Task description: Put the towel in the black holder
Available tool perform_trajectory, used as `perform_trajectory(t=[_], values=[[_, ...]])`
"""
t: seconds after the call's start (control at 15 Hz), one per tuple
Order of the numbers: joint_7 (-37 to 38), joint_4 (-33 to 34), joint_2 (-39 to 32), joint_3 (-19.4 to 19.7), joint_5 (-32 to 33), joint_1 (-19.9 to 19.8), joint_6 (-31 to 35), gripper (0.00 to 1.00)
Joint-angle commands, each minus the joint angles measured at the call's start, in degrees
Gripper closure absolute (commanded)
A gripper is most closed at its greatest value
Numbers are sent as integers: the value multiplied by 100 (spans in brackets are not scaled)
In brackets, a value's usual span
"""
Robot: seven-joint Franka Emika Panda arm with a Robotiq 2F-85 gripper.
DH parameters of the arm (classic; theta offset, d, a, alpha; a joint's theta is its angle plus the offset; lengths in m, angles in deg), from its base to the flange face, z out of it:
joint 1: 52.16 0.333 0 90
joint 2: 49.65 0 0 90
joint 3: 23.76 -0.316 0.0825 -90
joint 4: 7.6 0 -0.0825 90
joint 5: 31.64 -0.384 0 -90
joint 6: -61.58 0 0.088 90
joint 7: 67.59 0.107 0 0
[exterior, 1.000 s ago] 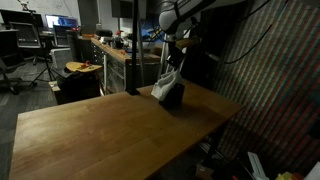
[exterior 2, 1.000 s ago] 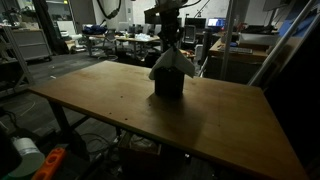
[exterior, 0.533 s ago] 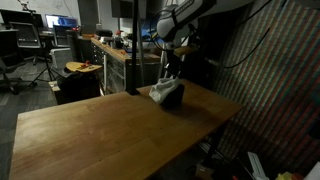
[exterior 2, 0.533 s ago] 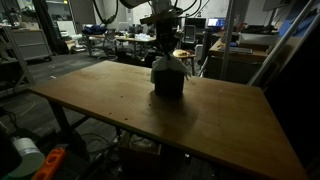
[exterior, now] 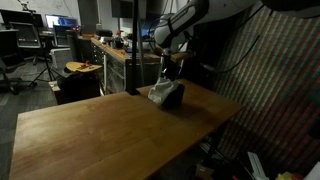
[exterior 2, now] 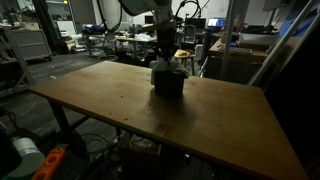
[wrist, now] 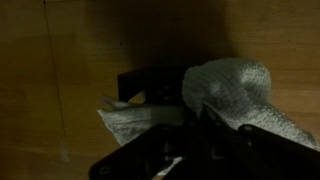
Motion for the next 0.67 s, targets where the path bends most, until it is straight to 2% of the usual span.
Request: perform_trajectory(t=[0.0,0.6], values=[[-53,482,-471,20,-182,-142,19,97],[-28,1062,-1396,15,-389,-342,143,97]])
